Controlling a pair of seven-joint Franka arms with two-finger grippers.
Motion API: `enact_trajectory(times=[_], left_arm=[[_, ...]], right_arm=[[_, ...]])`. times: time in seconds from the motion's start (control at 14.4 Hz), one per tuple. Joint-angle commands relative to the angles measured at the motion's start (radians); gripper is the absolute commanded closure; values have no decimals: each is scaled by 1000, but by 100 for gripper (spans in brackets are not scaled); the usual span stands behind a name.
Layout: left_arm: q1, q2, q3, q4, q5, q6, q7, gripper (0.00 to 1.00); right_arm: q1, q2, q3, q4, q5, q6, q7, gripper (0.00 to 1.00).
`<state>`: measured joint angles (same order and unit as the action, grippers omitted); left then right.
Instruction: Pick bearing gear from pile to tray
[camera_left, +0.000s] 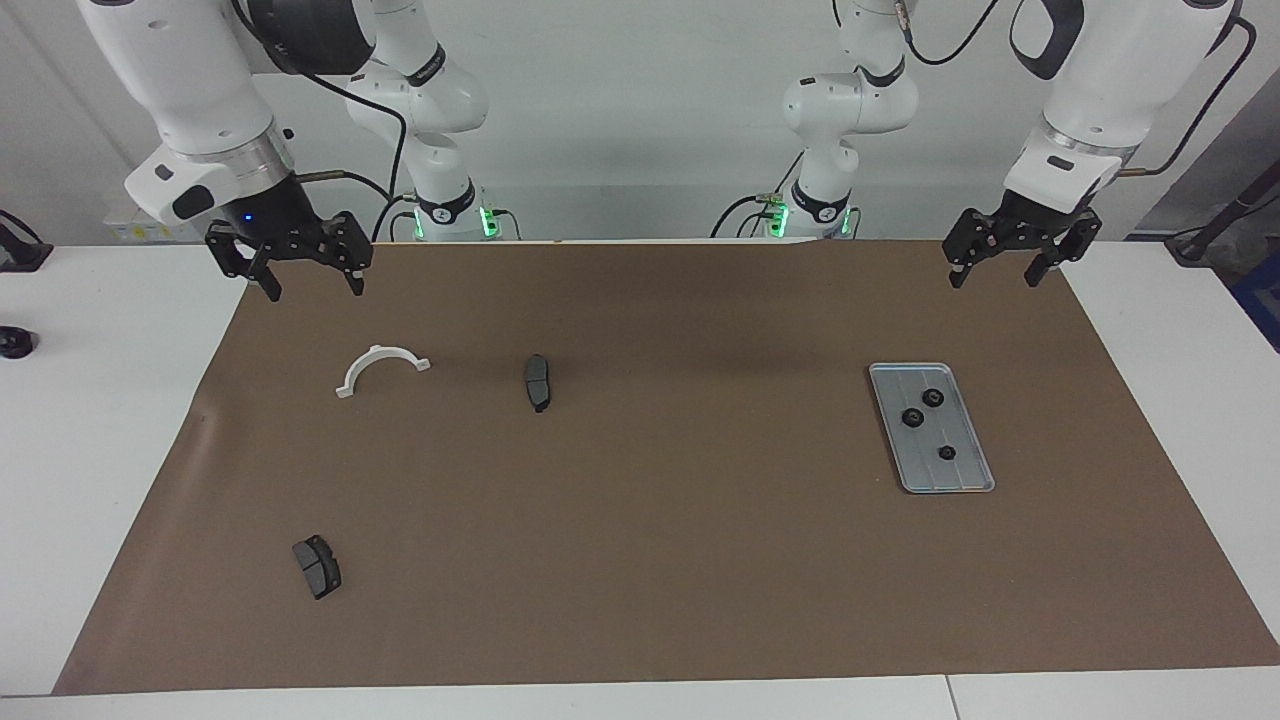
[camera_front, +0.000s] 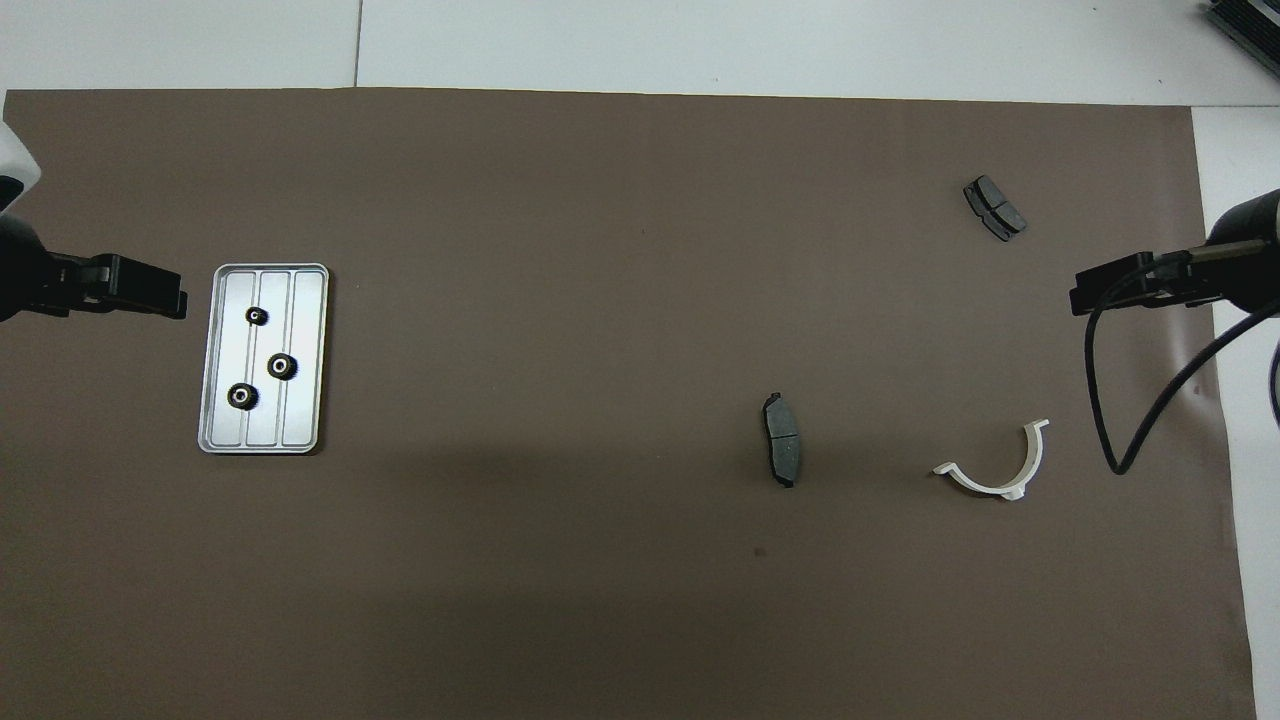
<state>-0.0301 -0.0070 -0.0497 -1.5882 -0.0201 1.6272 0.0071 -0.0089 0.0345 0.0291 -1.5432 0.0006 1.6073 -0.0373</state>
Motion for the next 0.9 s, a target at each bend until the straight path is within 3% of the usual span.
enact_trajectory(times=[0.0, 0.83], left_arm=[[10, -5, -1, -2, -18, -17, 8, 0], [10, -14, -2, -10, -12, -53, 10, 0]], right_arm=[[-16, -22, 8, -21, 21, -3, -32, 0], [-17, -22, 8, -23, 21, -3, -32, 0]])
